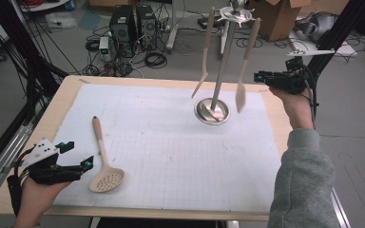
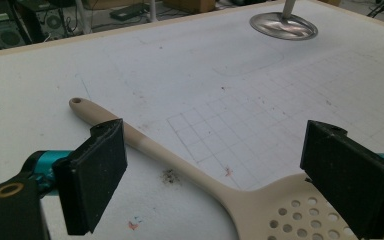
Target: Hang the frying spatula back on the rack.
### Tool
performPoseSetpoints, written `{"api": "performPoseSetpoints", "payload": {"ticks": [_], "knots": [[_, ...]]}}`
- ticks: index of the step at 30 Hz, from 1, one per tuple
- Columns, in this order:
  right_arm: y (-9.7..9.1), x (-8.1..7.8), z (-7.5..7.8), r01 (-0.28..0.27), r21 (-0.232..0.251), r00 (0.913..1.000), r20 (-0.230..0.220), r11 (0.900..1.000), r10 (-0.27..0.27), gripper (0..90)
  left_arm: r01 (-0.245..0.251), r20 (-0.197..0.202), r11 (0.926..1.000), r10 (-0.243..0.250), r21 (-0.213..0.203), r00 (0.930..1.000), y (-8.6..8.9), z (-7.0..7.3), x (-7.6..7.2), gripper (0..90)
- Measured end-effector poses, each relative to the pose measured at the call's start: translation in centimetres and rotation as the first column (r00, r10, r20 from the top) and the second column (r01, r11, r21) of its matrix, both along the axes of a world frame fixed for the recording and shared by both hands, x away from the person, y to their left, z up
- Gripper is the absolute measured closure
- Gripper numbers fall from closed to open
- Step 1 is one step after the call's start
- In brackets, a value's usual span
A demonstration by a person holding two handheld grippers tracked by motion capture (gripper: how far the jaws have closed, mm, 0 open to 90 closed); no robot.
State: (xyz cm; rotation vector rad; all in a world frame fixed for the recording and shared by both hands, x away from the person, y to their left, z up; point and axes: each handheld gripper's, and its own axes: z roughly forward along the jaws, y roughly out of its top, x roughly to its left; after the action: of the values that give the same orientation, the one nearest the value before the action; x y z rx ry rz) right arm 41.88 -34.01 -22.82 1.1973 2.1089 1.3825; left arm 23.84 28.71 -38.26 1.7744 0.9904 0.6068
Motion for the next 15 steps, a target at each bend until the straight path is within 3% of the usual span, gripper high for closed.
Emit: {"api": "performPoseSetpoints", "payload": {"ticks": [7, 11, 15], "knots": [[-0.9, -0.7, -0.7, 0.034, 0.02, 0.9988, 0.035, 0.9992, -0.035, 27.0, 0.005, 0.001, 1.0, -0.005, -0.005, 1.0, -0.2, 0.0, 0.2, 11.9], [-0.7, -1.3, -0.5, 0.078, -0.008, 0.9948, 0.066, 0.9969, -0.078, 17.6, 0.01, 0.001, 0.9999, -0.01, -0.005, 0.9999, -0.4, 0.0, 0.3, 11.9], [-0.6, -2.1, -0.3, 0.06, 0.013, 0.9915, 0.115, 0.9981, -0.061, 17.4, 0.013, 0.004, 0.9999, -0.013, -0.008, 0.9999, -0.4, 0.1, 0.4, 11.9]]}}
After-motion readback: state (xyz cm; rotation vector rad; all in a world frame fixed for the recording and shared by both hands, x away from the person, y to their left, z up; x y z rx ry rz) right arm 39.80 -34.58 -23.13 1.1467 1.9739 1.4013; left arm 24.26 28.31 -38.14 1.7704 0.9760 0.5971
